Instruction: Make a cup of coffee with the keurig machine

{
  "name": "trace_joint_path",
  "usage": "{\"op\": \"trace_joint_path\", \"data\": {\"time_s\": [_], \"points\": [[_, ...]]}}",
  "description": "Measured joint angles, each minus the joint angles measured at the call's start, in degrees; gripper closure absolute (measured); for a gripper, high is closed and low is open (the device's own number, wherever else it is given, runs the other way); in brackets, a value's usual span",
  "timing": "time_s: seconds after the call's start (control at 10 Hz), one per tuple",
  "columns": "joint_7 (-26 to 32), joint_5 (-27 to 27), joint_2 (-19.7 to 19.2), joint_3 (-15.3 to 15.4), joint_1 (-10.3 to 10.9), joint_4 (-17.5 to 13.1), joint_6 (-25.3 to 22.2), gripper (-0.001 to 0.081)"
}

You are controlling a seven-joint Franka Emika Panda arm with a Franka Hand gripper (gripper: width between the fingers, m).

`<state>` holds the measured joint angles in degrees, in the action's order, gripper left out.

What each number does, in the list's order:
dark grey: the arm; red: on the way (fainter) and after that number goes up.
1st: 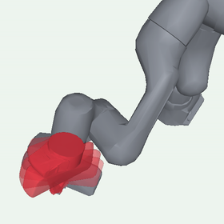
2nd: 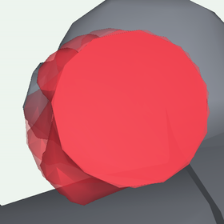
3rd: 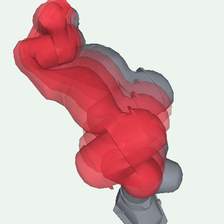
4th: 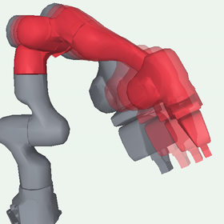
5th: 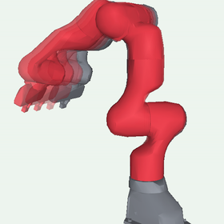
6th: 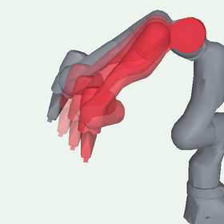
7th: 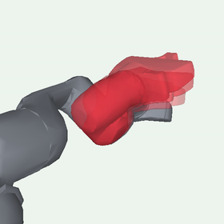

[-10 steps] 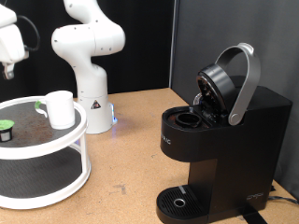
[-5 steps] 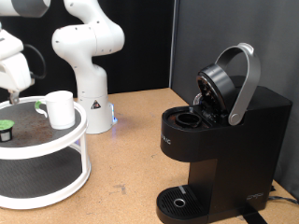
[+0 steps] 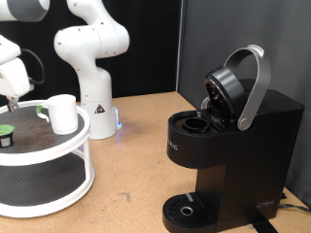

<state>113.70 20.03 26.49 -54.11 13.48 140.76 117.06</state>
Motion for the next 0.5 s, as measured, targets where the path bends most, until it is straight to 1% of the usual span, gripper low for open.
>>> {"op": "trace_joint_path", "data": {"time_s": [0.3, 0.5], "points": [[1.82, -0.08, -1.26, -2.24, 0.32, 1.10, 3.04, -0.0001], [1.89, -1.07, -2.94, -3.69, 1.75, 1.40, 4.85, -0.0001]]}}
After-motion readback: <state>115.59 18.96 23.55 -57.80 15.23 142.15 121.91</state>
